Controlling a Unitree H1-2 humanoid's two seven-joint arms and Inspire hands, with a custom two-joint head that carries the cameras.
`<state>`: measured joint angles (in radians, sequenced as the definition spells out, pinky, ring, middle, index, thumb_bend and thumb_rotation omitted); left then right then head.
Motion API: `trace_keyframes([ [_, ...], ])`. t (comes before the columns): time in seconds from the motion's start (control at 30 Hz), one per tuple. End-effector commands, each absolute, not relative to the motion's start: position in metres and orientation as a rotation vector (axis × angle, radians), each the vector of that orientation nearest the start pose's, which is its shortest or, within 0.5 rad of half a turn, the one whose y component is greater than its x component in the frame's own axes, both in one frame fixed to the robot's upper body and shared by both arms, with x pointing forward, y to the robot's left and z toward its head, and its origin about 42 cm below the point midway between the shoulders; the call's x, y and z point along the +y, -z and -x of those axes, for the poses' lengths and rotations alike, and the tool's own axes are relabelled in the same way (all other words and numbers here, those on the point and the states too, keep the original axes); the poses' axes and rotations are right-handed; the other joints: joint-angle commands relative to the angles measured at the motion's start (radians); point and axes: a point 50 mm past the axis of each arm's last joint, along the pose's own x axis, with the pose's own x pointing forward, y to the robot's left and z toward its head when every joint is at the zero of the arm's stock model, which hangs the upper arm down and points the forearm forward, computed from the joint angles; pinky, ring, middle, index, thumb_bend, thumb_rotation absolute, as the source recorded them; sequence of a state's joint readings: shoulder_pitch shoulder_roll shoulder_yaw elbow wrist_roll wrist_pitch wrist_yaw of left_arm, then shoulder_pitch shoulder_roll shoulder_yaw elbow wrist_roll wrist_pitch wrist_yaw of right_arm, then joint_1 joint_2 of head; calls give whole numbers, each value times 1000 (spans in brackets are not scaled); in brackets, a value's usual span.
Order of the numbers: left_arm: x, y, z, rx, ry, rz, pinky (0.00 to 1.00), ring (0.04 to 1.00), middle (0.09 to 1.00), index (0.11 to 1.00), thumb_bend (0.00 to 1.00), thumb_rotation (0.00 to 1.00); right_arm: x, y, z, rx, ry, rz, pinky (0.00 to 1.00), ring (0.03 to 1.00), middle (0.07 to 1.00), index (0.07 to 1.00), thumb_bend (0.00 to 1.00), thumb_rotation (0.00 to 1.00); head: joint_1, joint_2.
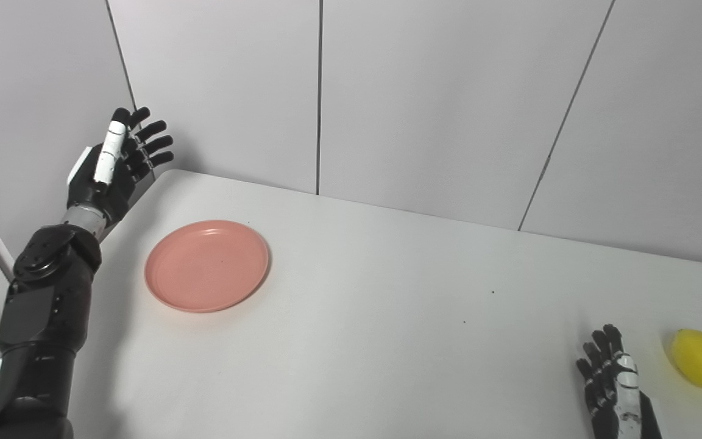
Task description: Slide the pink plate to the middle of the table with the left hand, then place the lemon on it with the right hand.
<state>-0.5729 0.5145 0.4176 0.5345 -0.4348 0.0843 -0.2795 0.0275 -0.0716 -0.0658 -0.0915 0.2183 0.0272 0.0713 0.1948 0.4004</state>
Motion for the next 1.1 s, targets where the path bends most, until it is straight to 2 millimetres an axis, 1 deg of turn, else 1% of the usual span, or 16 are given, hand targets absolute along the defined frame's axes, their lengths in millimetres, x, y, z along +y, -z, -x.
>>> trace_keyframes([
  [0.0, 475, -283, -439, -317, -127, 164, 756, 804, 864, 914, 836, 787, -247, -101, -266, 17, -18, -157, 1000, 1000, 997, 1000, 574, 1000, 1, 0],
  [0.07, 477, -275, -441, -307, -141, 181, 749, 791, 856, 916, 843, 794, -247, -101, -266, 15, -21, -155, 1000, 1000, 997, 1000, 578, 1000, -2, 1],
  [0.1, 477, -271, -442, -303, -144, 190, 738, 780, 835, 900, 846, 796, -247, -101, -266, 14, -20, -154, 1000, 1000, 996, 1000, 577, 1000, -2, 1],
  [0.17, 476, -262, -443, -292, -143, 208, 737, 781, 826, 896, 842, 801, -247, -102, -265, 13, -19, -154, 1000, 1000, 994, 1000, 579, 1000, -3, 2],
  [0.23, 475, -252, -443, -278, -140, 232, 753, 793, 841, 910, 836, 793, -246, -102, -265, 13, -18, -154, 1000, 1000, 994, 1000, 579, 1000, -5, 3],
  [0.27, 474, -245, -443, -266, -142, 243, 745, 793, 848, 909, 823, 785, -246, -102, -265, 12, -16, -154, 1000, 999, 993, 1000, 581, 1000, -7, 4],
  [0.37, 472, -232, -444, -242, -144, 259, 729, 786, 847, 906, 814, 783, -245, -103, -264, 11, -13, -151, 1000, 997, 991, 1000, 579, 1000, -12, 6],
  [0.47, 468, -221, -444, -219, -134, 284, 744, 817, 859, 933, 776, 801, -244, -104, -264, 13, -12, -146, 1000, 994, 990, 1000, 578, 1000, -14, 8],
  [0.63, 466, -207, -445, -182, -130, 295, 770, 835, 873, 937, 750, 824, -243, -104, -264, 16, -15, -134, 1000, 994, 990, 1000, 584, 1000, -19, 6],
  [0.67, 467, -204, -445, -172, -131, 297, 781, 820, 853, 943, 747, 820, -242, -104, -265, 15, -15, -133, 1000, 993, 989, 1000, 591, 1000, -21, 7],
  [0.77, 469, -196, -444, -148, -129, 279, 807, 810, 843, 944, 746, 836, -242, -104, -265, 18, -17, -135, 1000, 993, 988, 1000, 600, 1000, -24, 7],
  [0.9, 468, -190, -443, -131, -131, 272, 833, 836, 878, 939, 722, 860, -241, -102, -265, 16, -21, -134, 1000, 996, 987, 1000, 608, 1000, -31, -1],
  [1.0, 471, -184, -443, -117, -139, 268, 823, 821, 855, 925, 726, 862, -240, -102, -265, 12, -22, -135, 1000, 995, 989, 1000, 606, 1000, -32, 0],
  [1.07, 472, -181, -443, -111, -141, 259, 814, 833, 860, 911, 733, 865, -240, -102, -265, 9, -22, -140, 1000, 992, 987, 1000, 605, 1000, -32, 2],
])
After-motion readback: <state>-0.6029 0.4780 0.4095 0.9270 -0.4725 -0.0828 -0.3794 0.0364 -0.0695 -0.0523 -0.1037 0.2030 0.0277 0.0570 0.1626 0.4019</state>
